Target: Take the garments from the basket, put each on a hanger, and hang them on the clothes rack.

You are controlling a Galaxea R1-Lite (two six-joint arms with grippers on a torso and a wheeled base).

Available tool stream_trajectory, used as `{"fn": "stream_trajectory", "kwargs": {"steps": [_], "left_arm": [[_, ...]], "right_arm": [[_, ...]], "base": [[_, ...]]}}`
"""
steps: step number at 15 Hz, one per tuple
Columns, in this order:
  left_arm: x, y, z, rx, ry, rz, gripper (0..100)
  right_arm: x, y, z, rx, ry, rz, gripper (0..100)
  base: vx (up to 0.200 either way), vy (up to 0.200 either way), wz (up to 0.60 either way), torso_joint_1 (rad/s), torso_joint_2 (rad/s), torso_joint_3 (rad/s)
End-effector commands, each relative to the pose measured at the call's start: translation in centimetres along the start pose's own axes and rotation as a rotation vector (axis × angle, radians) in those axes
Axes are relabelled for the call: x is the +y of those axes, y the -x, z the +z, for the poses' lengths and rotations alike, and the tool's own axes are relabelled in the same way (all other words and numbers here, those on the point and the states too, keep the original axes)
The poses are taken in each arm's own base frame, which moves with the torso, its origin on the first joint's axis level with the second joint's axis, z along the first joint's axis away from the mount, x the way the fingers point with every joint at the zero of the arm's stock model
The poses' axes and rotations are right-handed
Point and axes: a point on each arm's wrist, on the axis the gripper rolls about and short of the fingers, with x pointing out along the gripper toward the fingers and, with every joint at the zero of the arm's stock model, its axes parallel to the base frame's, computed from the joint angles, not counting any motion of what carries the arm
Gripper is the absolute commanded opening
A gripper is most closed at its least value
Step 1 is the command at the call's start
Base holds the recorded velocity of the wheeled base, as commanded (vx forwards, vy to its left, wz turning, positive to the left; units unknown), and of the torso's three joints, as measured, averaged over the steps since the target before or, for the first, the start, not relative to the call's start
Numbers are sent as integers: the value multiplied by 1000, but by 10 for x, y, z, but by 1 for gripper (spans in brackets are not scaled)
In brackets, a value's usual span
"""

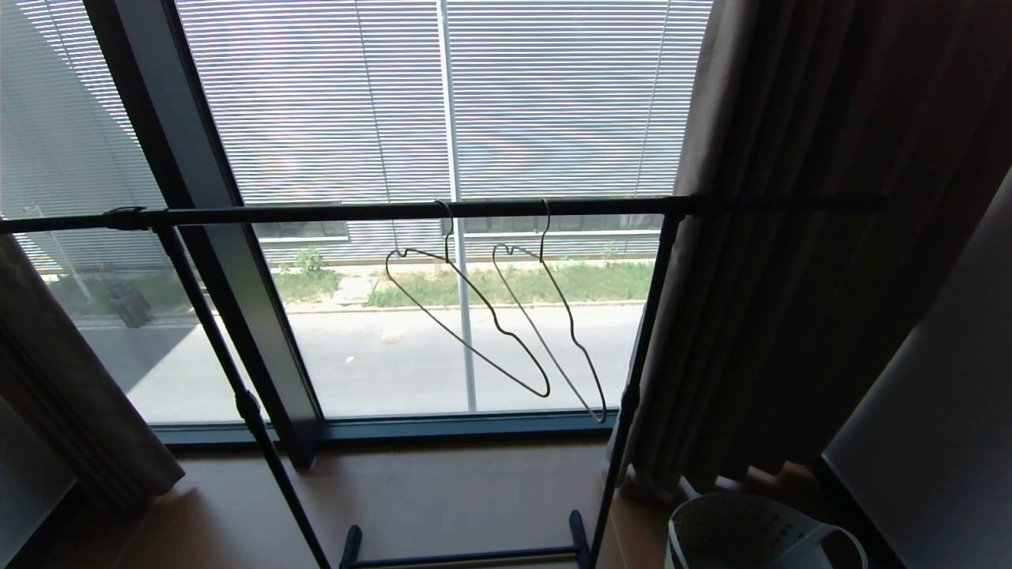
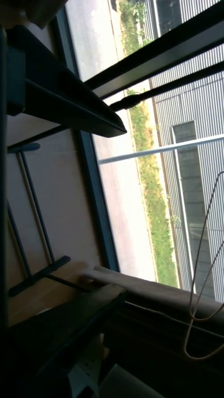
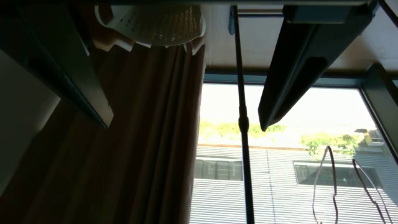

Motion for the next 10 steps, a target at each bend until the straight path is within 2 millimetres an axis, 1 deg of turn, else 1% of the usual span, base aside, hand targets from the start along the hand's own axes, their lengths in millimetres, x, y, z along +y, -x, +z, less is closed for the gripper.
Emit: {"fn": "stream_trajectory", "kwargs": {"steps": [1, 10], "left_arm": [[0, 0, 0, 1, 1, 0, 100], [0, 0, 0, 1, 2, 0, 100]], "right_arm": [[0, 0, 0, 0, 1, 1, 100], [0, 0, 0, 0, 5, 1, 100]], "base": [[0, 0, 0, 0, 0, 0], [0, 0, 0, 0, 0, 0]]}}
